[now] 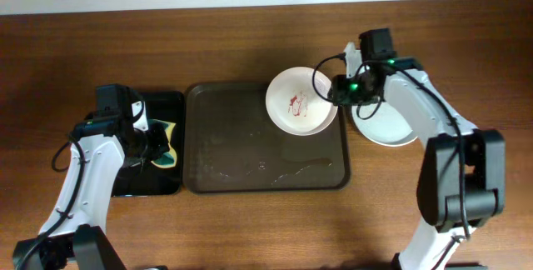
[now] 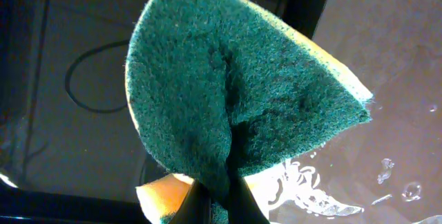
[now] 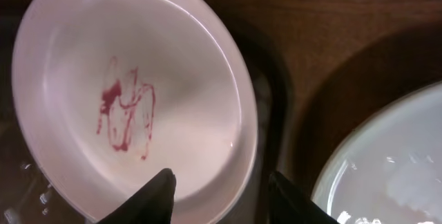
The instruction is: Clean dirty plates on tray and stack at the side
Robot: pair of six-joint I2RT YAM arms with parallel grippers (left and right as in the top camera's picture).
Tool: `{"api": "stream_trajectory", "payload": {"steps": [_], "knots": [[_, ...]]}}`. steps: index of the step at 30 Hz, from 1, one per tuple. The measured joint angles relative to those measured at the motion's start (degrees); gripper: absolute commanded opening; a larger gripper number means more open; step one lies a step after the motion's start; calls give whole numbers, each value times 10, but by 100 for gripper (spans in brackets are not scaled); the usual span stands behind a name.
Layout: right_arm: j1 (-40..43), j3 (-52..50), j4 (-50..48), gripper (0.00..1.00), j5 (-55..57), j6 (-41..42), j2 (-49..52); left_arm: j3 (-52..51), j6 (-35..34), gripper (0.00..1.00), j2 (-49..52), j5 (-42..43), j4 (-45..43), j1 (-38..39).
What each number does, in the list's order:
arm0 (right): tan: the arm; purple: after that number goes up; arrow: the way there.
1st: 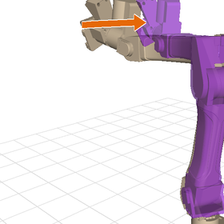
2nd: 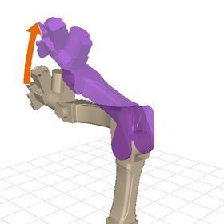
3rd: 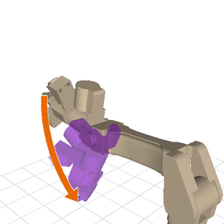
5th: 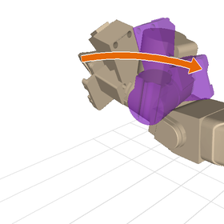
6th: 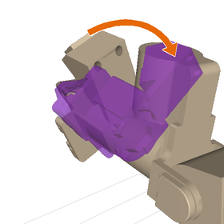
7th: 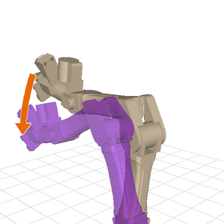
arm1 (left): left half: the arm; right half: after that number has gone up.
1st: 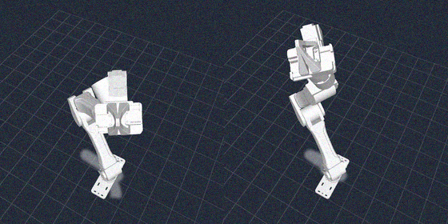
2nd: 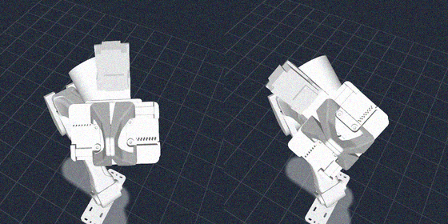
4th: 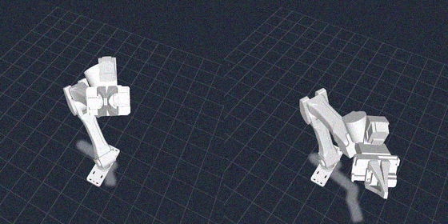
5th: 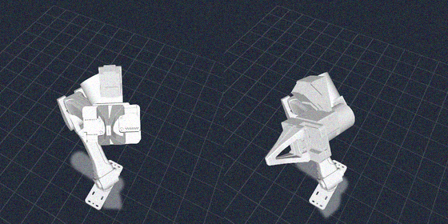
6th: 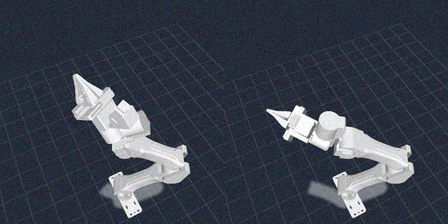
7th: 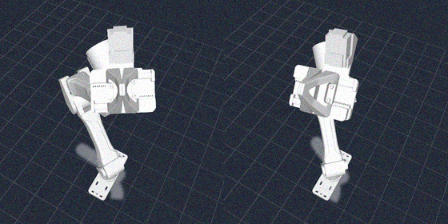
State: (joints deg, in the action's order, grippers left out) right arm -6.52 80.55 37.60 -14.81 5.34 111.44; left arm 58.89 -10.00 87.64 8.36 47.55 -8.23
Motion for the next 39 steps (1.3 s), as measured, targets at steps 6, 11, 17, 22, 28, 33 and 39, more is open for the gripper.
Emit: {"api": "stream_trajectory", "payload": {"steps": [6, 11, 17, 22, 28, 33, 39], "knots": [[-10, 0, -40, 25, 42, 6, 39, 0, 0, 0, 0, 0, 0, 0], [-13, 0, -26, 4, 29, 10, 59, 0, 0, 0, 0, 0, 0, 0], [-71, 0, 49, 4, -70, 67, 60, -1, 0, 0, 0, 74, -30, 8], [-144, 0, 55, 9, -73, 120, 60, -1, -24, 0, 0, 164, -127, 124], [-164, 0, 56, 9, -71, 143, 60, -1, -181, 0, 0, 92, -161, 259], [-164, 0, 57, 12, -71, 157, 60, -1, -221, 0, 0, 6, -152, 255], [-164, 0, 62, 13, -62, 157, 60, 3, -21, 0, 0, -44, -108, 56]]}}
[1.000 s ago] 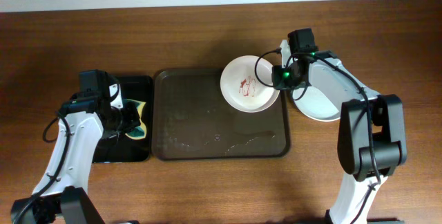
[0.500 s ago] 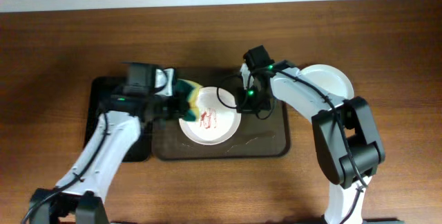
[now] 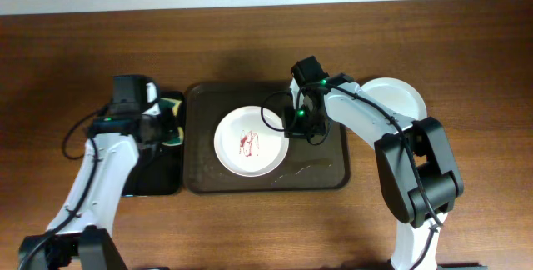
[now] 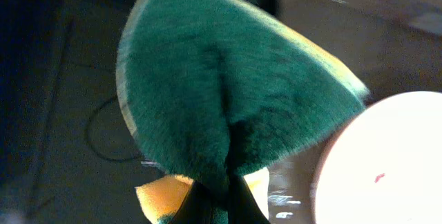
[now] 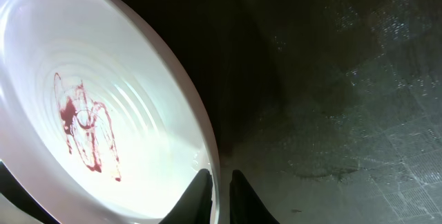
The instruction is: Clean dirty plates on tray and stack at the side
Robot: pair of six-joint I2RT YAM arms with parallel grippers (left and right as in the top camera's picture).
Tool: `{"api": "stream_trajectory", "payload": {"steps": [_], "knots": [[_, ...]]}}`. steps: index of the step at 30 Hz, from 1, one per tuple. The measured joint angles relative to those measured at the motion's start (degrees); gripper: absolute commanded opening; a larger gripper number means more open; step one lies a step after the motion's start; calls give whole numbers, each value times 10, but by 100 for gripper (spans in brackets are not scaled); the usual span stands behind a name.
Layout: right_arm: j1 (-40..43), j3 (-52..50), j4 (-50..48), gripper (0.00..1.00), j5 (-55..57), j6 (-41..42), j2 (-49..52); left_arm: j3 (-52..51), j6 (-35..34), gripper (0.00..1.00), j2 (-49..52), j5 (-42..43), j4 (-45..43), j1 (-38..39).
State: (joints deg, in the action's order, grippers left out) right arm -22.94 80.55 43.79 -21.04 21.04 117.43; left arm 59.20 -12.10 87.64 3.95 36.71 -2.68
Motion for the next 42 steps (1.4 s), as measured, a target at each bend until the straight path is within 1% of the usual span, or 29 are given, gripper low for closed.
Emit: {"api": "stream_trajectory", "payload": {"steps": [2, 4, 7, 8, 10, 11, 12, 13, 14, 15, 17, 18, 22, 23, 25, 28, 29, 30, 31, 32, 33, 34, 35, 36, 37, 40, 42], "knots": [[0, 0, 0, 12, 2, 0, 0, 0, 62, 0, 0, -1, 2, -30], [0, 0, 0, 12, 2, 0, 0, 4, 94, 0, 12, -2, 1, -38], [0, 0, 2, 12, 2, 0, 0, 5, 112, 0, 73, -2, 3, -38], [0, 0, 3, 12, 2, 0, 0, 5, 115, 2, 93, -2, 3, -39], [0, 0, 4, 12, 2, 0, 0, 6, 117, 28, 127, -2, 1, -39], [0, 0, 4, 12, 2, 0, 0, 6, 118, 64, 138, -1, -4, -39], [0, 0, 4, 12, 2, 0, 0, 8, 121, 76, 145, -3, -11, -40], [0, 0, 4, 12, 2, 0, 0, 11, 124, 73, 153, -3, -16, -41], [0, 0, 4, 12, 2, 0, 0, 16, 124, 40, 168, -3, -21, -41], [0, 0, 5, 12, 2, 0, 0, 17, 125, 0, 169, -3, -26, -40], [0, 0, 6, 12, 2, 0, 0, 23, 125, 0, 170, -4, -17, -41], [0, 0, 6, 11, 2, 0, 0, 44, 125, 0, 172, -4, 11, -41], [0, 0, 9, 11, 1, 0, 0, 169, 125, 1, 173, -10, 119, -62], [0, 0, 9, 11, 1, 0, 0, 185, 125, 1, 172, -12, 133, -70], [0, 0, 8, 11, 2, 0, 0, 189, 125, 3, 172, -19, 163, -78], [0, 0, 8, 11, 2, 0, 0, 148, 125, 9, 171, -51, 134, -78], [0, 0, 9, 11, 2, 0, 0, 120, 123, 12, 171, -62, 121, -78], [0, 0, 10, 11, 2, 0, 0, 101, 120, 32, 171, -68, 108, -78], [0, 0, 10, 11, 2, 0, 0, 81, 116, 71, 171, -72, 92, -78], [0, 0, 10, 11, 2, 0, 0, 60, 108, 80, 171, -75, 76, -78], [0, 0, 11, 11, 2, 0, 0, 39, 104, 80, 171, -77, 56, -78], [0, 0, 12, 11, 2, 0, 0, 28, 100, 79, 171, -77, 48, -78], [0, 0, 14, 11, 2, 0, 0, 23, 98, 67, 170, -76, 43, -78], [0, 0, 14, 11, 1, 0, 0, 22, 96, 27, 169, -76, 34, -78], [0, 0, 15, 11, 2, 0, 0, 22, 94, 0, 169, -76, 25, -78], [0, 0, 15, 11, 2, 0, 0, 22, 93, 0, 169, -76, 18, -78], [0, 0, 19, 11, 2, 0, 0, 41, 93, 0, 169, -76, 50, -78]]}}
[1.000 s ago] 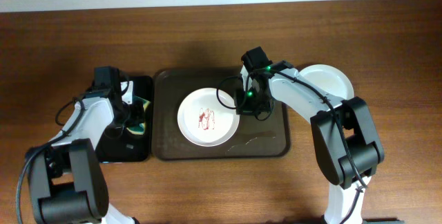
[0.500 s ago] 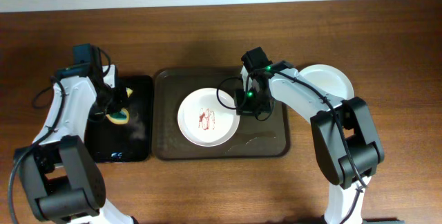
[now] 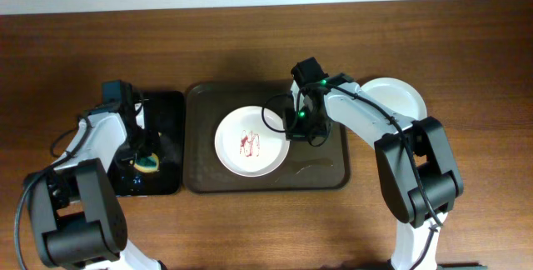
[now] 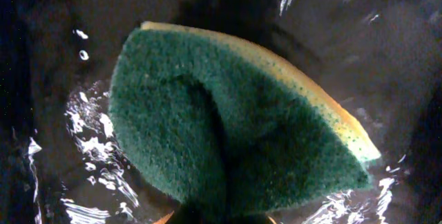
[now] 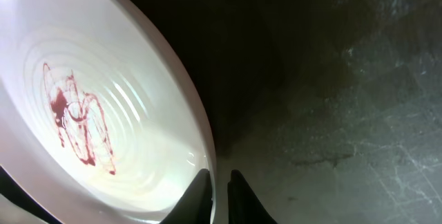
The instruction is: Clean dirty plates on tray and stack at the side
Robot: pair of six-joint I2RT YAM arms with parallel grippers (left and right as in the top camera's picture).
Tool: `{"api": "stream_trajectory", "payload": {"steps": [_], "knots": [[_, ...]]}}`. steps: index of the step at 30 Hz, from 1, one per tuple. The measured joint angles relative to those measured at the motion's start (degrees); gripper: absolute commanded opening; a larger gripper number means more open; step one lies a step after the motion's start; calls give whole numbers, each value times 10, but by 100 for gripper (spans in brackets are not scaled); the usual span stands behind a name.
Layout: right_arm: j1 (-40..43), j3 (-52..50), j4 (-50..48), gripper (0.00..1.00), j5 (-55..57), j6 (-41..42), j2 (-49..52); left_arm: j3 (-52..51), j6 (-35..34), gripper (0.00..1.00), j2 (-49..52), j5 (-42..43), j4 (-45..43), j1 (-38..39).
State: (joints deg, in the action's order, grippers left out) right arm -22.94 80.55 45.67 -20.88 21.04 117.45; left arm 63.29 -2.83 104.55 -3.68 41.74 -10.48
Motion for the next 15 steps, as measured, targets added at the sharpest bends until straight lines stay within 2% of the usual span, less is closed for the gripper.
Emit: {"api": "stream_trajectory", "payload": {"steps": [5, 9, 15], "knots": [[0, 0, 5, 11, 0, 0, 0, 75, 0, 0, -44, 23, 57, 0], [0, 0, 5, 11, 0, 0, 0, 78, 0, 0, -63, 68, 83, 0], [0, 0, 5, 11, 0, 0, 0, 78, 0, 0, -63, 78, 99, 0]]}}
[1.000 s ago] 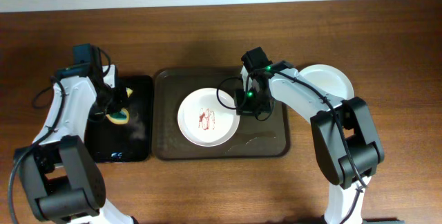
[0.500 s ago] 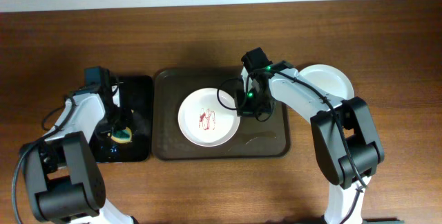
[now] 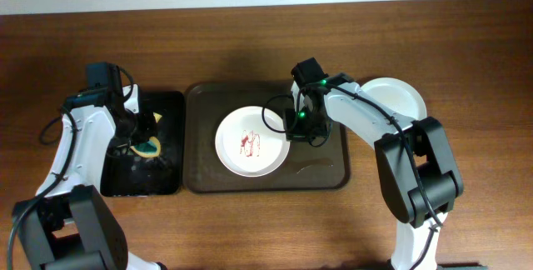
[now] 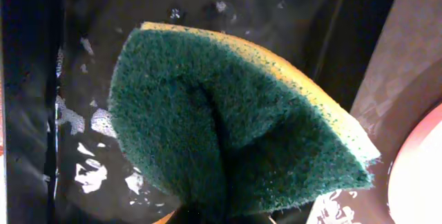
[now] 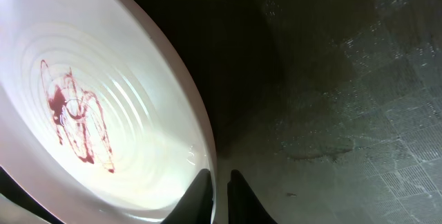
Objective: Clean dirty plates on tray and stack at the side
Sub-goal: 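Hold the last plate with the right gripper and scrub it with the sponge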
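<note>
A white plate smeared with red (image 3: pixel 251 142) lies in the middle of the brown tray (image 3: pixel 325 174). My right gripper (image 3: pixel 293 122) is shut on its right rim; the wrist view shows the plate (image 5: pixel 97 106) and the gripper (image 5: pixel 219 182) pinching its edge. My left gripper (image 3: pixel 143 135) is shut on a folded green and yellow sponge (image 3: pixel 149 145) above the black water basin (image 3: pixel 171 107). In the left wrist view the sponge (image 4: pixel 228 127) fills the frame and hides the fingertips. A clean white plate (image 3: pixel 393 97) sits on the table to the right of the tray.
The basin holds shallow water with glints (image 4: pixel 79 124). A wet smear (image 3: pixel 304 168) marks the tray floor near its front right. Bare wooden table (image 3: pixel 250 228) lies in front of the tray and behind it.
My left gripper and the sponge have shifted slightly toward the basin's right side, so the tray edge and plate rim now show in the left wrist view. The right gripper and plate have not moved.
At first the dirty plate stood at the tray's back right corner with my right gripper open at its rim, the sponge held over the basin. Then the plate was mid-tray, gripped by its rim, the sponge near the tray. Afterwards the sponge was down in the basin water, now slightly right.
</note>
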Robot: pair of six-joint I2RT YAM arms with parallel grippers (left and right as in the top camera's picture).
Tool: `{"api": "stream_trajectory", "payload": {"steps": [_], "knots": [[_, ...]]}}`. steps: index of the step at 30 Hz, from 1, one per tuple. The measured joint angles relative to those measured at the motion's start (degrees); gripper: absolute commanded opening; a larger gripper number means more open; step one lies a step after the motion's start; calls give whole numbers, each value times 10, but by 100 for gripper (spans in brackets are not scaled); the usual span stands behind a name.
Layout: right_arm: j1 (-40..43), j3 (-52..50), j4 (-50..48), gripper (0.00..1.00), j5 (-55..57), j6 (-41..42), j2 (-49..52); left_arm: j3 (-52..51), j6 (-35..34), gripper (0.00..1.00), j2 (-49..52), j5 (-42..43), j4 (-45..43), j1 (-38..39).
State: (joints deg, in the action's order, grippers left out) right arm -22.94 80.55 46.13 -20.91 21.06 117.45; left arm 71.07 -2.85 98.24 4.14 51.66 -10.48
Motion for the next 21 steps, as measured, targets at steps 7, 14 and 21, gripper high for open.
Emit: {"api": "stream_trajectory", "payload": {"steps": [7, 14, 21], "knots": [[0, 0, 0, 4, 0, 1, 0, 0, -9, 0, 0, 104, -3, 43], [0, 0, 0, 4, 0, 1, 0, 0, -168, 0, 6, 156, -128, 268], [0, 0, 0, 4, 0, 1, 0, 0, -332, 0, 91, 162, -162, 329]]}}
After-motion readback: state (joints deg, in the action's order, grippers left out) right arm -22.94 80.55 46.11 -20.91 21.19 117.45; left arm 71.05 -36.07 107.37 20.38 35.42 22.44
